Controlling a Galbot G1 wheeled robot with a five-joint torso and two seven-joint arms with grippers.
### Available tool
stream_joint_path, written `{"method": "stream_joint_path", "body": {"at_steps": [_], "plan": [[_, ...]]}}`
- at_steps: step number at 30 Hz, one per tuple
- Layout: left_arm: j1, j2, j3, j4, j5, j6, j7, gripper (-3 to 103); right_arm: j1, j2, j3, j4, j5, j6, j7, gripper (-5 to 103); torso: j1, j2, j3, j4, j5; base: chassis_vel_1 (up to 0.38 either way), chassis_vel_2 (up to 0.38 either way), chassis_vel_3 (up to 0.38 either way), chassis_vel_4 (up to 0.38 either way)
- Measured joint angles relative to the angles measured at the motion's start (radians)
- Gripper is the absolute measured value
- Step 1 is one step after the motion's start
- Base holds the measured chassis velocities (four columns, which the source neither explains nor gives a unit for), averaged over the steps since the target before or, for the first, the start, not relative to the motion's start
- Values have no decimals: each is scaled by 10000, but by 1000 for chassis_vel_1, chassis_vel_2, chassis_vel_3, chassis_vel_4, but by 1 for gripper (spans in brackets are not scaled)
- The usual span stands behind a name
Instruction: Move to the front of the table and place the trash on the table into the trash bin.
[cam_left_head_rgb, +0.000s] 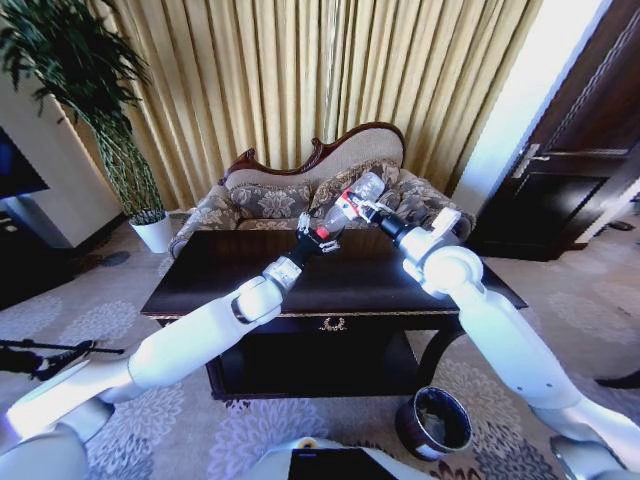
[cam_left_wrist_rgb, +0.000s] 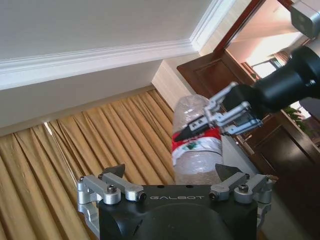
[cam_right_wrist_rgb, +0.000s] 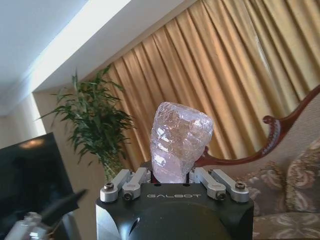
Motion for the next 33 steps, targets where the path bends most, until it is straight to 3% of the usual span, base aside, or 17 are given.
{"method": "stream_joint_path", "body": {"at_steps": [4,6,11,13,15,16,18,20,21,23,24,28,29,32,33], "plan": [[174,185,-289,-325,-496,169,0,100,-438,-113,414,-32,-302,3,21,28,-1,0,0,0,0,0,0,0,0],[510,388,-878,-621,-1411,230,2,100,-1052,-266,1061,57,-613,13,29,28,0,-1,0,-1,-1,0,0,0,0],[1120,815,-1972,-1129,-2330,538,-31,100,-1948,-621,1904,731,-893,20,234,28,0,0,0,-2,-1,0,0,0,0],[1666,1104,-2800,-1415,-2660,789,-103,100,-2467,-826,2224,1202,-1275,8,575,28,0,1,-1,-4,-1,0,0,0,0],[3006,1473,-4384,-1714,-2773,985,-96,100,-3241,-951,2636,1888,-1974,-265,1456,28,-1,2,-2,-3,-2,0,0,0,0],[3006,1473,-4384,-1714,-2773,985,-96,100,-3241,-951,2636,1888,-1974,-265,1456,28,-1,2,-2,-3,-2,0,0,0,0],[4681,1730,-5927,-1944,-2766,1033,-252,100,-3872,-939,2886,2447,-2574,-416,2015,28,-1,1,-2,5,-8,0,0,0,0],[5920,1846,-7206,-2186,-2808,1101,-538,100,-4206,-855,2922,2675,-3178,-440,2111,28,-1,1,-1,3,-7,0,0,0,0],[5920,1846,-7206,-2186,-2808,1101,-538,100,-4206,-855,2922,2675,-3178,-440,2111,28,-1,1,-1,3,-7,0,0,0,0],[7646,1878,-9103,-2514,-2896,1160,-660,100,-4590,-640,2942,2917,-3593,-448,2164,28,-1,1,-2,6,-4,0,0,0,0],[7646,1878,-9103,-2514,-2896,1160,-660,100,-4590,-640,2942,2917,-3593,-448,2164,28,-1,1,-2,6,-4,0,0,0,0],[9382,1675,-11229,-2914,-3263,1194,-676,100,-5567,-260,3363,3246,-4568,-419,2137,28,-1,2,-2,-1,-1,0,0,0,0],[9382,1675,-11229,-2914,-3263,1194,-676,100,-5567,-260,3363,3246,-4568,-419,2137,28,-1,2,-2,-1,-1,0,0,0,0],[10574,1231,-12904,-3344,-3931,1393,-686,100,-6747,114,4179,3539,-6001,-107,1597,28,-2,2,-1,-3,0,0,0,0,0],[10574,1231,-12904,-3344,-3931,1393,-686,100,-6747,114,4179,3539,-6001,-107,1597,28,-2,2,-1,-3,0,0,0,0,0]]}}
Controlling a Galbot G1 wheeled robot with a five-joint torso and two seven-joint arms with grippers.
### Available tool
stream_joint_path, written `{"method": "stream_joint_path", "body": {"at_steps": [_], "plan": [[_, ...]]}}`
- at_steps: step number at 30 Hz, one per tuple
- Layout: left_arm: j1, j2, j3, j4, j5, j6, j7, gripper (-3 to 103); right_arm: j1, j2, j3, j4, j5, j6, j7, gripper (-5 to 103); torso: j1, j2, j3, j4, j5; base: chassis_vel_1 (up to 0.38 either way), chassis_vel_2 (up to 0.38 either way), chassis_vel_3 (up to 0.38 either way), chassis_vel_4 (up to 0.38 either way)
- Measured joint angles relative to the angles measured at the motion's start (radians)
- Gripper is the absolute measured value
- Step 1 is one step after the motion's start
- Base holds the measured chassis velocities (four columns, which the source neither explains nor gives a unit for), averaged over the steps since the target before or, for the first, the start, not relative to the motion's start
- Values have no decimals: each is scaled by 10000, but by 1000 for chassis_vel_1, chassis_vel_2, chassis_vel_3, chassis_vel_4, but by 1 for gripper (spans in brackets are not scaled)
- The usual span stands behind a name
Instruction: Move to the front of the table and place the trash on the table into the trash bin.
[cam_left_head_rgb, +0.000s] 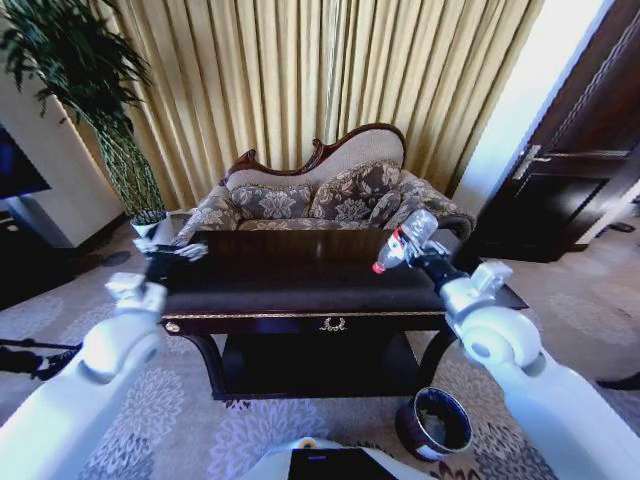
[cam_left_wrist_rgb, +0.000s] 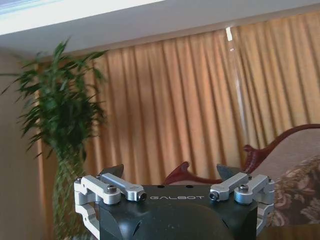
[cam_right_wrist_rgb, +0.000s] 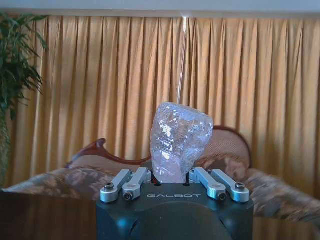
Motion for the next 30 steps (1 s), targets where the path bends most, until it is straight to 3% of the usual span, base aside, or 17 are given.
{"method": "stream_joint_path", "body": {"at_steps": [4,8,11,19,30], "plan": [[719,-456,-970,-360,-470,161,102,100,-1270,343,1008,183,-1736,139,-767,28,-1,1,-1,0,-2,0,0,0,0],[674,-455,-1042,-628,-681,486,211,100,-1507,303,1334,5,-2549,250,-1251,28,-1,0,1,0,0,0,0,0,0],[620,-349,-986,-691,-729,632,250,100,-1495,187,1353,5,-2431,175,-1303,28,0,0,1,2,2,0,0,0,0],[552,-93,-787,-1143,-1001,1624,238,100,-1314,-174,1245,250,-688,-537,-1157,28,0,0,1,2,0,0,0,0,0],[462,-60,-607,-1109,-1024,1850,300,100,-1183,-65,1101,360,-481,-619,-809,28,1,-2,2,3,-2,0,0,0,0]]}}
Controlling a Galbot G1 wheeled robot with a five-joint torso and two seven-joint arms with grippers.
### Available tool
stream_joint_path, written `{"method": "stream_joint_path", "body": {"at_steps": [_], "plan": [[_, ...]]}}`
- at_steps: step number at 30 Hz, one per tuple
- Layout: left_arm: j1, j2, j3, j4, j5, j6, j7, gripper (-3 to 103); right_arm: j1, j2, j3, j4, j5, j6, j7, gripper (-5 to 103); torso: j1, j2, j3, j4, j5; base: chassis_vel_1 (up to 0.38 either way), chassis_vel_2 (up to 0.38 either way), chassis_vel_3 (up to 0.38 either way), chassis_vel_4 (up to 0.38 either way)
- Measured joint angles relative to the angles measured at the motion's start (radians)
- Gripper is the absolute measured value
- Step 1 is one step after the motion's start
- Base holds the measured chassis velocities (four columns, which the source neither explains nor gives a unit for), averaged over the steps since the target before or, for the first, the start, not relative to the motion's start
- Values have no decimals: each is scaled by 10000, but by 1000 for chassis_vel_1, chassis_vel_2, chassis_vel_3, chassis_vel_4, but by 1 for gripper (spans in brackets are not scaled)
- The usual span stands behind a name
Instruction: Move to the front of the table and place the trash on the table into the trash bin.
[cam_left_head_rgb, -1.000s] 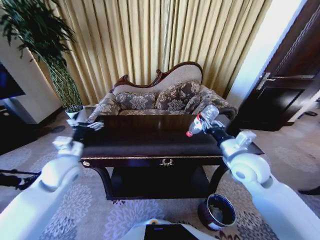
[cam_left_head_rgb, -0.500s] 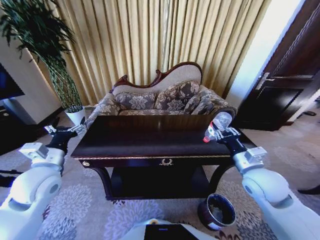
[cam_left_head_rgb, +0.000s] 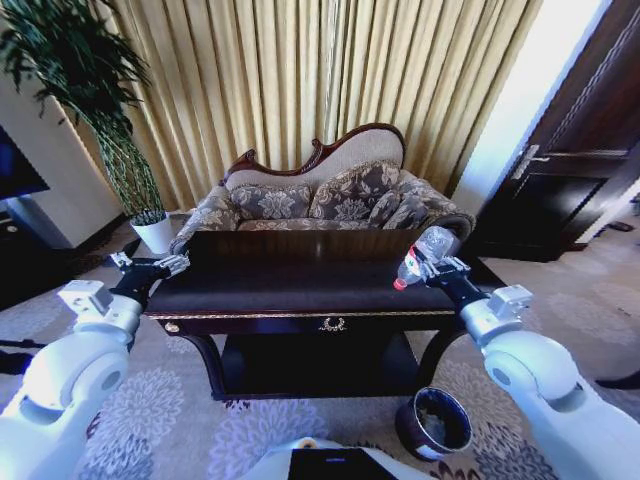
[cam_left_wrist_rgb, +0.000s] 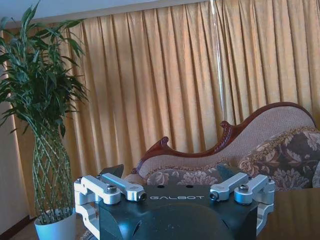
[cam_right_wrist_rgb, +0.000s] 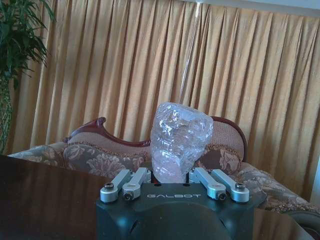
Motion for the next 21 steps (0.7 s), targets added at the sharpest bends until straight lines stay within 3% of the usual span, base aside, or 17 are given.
{"method": "stream_joint_path", "body": {"at_steps": [21], "plan": [[28,72,209,-179,57,8,18,100,-322,158,265,337,1,-7,41,28,1,-1,0,0,1,23,-24,-24,20]]}}
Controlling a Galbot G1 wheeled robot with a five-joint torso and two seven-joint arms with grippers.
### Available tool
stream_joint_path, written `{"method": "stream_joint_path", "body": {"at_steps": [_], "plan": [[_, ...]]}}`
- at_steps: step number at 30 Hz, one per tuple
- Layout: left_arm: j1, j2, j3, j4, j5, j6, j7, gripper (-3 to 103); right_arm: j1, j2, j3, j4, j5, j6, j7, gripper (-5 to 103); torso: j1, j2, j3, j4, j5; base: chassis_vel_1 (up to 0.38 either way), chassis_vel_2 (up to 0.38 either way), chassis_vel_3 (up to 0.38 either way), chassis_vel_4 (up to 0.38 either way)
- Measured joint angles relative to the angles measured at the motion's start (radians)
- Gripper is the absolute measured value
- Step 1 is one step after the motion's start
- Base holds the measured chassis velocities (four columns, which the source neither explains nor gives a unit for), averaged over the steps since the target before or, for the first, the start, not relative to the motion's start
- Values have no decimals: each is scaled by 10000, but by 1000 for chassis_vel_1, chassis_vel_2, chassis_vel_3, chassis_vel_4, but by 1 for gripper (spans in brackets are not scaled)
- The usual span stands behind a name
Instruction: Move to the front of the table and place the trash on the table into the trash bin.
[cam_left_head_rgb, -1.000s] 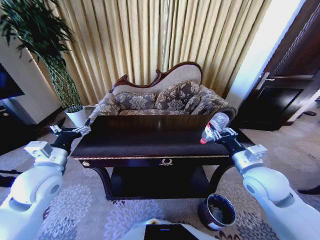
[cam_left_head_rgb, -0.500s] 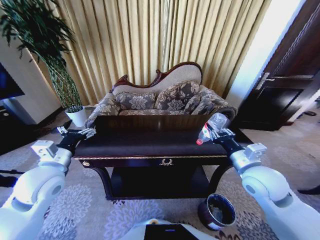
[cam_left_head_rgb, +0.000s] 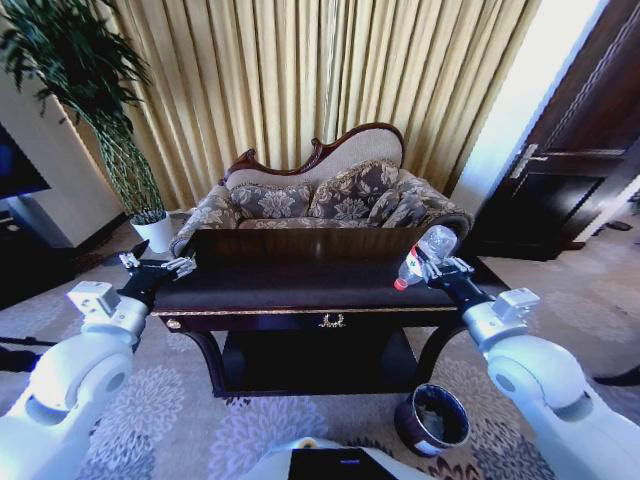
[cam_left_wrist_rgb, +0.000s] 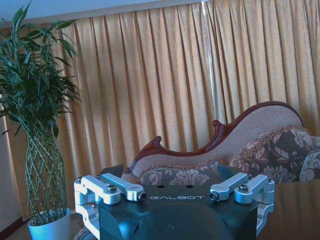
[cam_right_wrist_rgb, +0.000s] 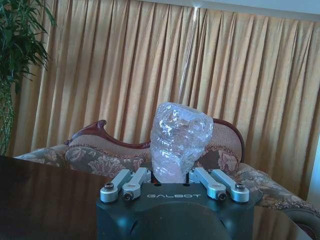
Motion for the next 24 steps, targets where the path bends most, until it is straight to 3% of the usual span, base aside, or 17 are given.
{"method": "stream_joint_path", "body": {"at_steps": [18,24], "plan": [[29,13,144,-93,41,-134,15,100,-421,354,204,66,-171,255,-33,28,-1,1,-1,-1,-1,125,-118,-126,119],[28,-24,248,-75,217,-325,-7,100,-889,1003,7,-472,-651,551,-146,28,-6,6,-4,-2,-1,45,-54,-41,60]]}}
